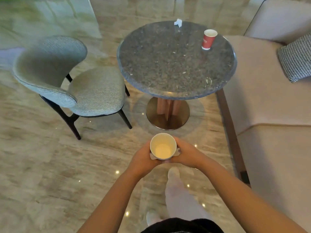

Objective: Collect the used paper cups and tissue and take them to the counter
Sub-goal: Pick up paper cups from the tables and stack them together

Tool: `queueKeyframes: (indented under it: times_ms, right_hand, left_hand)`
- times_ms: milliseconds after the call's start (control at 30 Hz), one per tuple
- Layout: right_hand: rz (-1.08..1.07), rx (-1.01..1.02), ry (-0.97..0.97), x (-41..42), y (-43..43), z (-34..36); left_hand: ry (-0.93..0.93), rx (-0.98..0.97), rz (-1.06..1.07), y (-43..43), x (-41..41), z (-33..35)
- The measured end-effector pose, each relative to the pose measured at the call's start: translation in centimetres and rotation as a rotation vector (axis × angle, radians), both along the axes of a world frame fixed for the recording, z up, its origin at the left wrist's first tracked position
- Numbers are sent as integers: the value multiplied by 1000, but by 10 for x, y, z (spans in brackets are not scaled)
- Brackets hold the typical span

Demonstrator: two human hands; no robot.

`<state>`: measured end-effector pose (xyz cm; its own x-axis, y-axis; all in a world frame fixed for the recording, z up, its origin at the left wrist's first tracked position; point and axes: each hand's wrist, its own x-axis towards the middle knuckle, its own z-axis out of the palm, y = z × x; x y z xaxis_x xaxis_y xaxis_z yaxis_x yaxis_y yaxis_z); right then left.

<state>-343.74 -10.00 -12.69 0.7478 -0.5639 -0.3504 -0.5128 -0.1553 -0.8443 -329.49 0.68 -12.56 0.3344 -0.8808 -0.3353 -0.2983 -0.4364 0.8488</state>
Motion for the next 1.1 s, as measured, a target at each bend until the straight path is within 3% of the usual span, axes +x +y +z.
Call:
queueKeyframes:
  times_ms: [500,800,1100]
  right_hand:
    - [-73,17,-86,53,-245,3]
    - [-189,124,-96,69,-296,-9]
    - [-267,112,13,101,-318,-18]
  left_hand:
    - [-19,26,-98,-258,60,6]
    - [-13,94,-153,-324,84,-9]
    - [-58,172,-262,-365,120,-30]
